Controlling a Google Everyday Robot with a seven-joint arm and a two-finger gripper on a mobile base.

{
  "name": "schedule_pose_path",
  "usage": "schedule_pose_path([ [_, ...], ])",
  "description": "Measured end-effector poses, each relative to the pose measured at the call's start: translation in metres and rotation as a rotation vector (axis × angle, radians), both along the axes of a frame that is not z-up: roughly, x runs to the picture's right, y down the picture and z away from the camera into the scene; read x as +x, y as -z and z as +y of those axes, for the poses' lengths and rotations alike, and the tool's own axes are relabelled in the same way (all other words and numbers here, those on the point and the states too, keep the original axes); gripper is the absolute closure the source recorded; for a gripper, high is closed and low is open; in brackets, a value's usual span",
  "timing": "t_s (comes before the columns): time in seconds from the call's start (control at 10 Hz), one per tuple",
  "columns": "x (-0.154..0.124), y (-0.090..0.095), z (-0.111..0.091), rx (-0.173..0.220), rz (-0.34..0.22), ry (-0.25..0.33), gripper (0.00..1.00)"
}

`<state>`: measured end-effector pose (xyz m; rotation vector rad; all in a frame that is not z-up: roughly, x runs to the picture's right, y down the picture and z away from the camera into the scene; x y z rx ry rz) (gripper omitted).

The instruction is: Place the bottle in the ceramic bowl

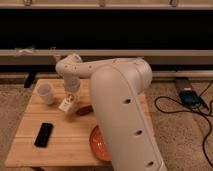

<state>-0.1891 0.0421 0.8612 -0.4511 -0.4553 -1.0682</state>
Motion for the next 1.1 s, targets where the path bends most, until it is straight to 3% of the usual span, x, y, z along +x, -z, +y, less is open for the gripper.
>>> schedule_pose_path([
  [0.4,0.038,0.044,0.035,0.038,0.029,-0.075,0.85],
  [1.1,0.133,0.108,0.115,0.079,0.179,-0.301,0.85],
])
